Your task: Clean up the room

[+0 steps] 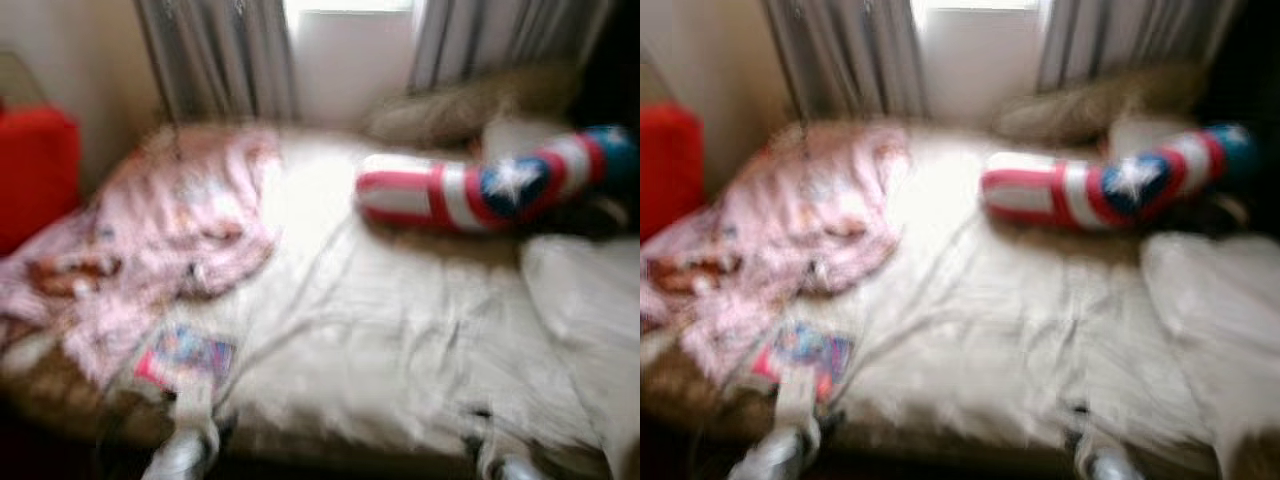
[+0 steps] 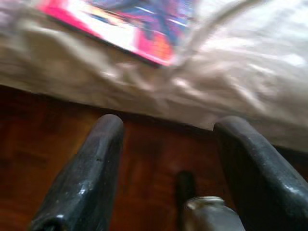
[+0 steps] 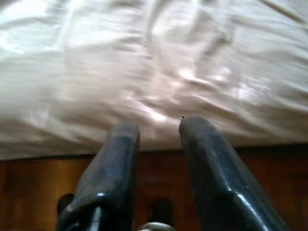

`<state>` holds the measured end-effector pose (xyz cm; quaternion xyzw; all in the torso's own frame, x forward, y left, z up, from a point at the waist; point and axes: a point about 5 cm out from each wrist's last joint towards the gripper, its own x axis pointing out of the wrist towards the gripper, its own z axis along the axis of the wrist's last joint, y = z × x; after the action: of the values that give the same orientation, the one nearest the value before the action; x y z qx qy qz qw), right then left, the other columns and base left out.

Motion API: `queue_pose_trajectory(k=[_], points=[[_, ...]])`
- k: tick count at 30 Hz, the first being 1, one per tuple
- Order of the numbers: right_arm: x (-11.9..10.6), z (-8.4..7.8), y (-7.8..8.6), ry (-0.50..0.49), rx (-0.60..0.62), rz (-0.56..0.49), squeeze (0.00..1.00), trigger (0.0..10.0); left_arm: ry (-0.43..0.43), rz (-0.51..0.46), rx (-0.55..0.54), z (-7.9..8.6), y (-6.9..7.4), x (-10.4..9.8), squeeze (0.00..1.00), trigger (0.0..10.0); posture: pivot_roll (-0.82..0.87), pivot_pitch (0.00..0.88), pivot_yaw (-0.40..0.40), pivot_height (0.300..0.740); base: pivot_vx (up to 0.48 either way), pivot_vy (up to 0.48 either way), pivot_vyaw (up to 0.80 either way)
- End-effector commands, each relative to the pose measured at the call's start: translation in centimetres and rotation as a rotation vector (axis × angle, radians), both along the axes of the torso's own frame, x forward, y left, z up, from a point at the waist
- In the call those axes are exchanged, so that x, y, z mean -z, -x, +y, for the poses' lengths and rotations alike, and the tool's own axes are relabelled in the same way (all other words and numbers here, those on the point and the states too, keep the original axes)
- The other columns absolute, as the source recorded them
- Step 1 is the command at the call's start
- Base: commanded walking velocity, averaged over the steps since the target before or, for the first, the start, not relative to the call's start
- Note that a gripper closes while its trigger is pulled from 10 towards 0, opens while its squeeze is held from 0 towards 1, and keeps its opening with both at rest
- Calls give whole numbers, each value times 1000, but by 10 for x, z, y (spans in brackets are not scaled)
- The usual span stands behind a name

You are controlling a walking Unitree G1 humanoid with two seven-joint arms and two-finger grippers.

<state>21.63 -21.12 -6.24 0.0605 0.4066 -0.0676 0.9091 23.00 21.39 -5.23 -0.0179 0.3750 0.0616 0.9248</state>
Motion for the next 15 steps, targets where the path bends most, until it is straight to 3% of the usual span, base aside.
queue_pose_trajectory(k=[1,15], points=[[0,-15,6,21,36,12,0,10000,9,-2,22,-8,-4,-1,0,10000,44,0,0,740,0,480,0],[0,-14,4,11,28,10,0,10000,9,-2,19,-8,-4,-1,0,10000,45,4,2,740,0,480,0]])
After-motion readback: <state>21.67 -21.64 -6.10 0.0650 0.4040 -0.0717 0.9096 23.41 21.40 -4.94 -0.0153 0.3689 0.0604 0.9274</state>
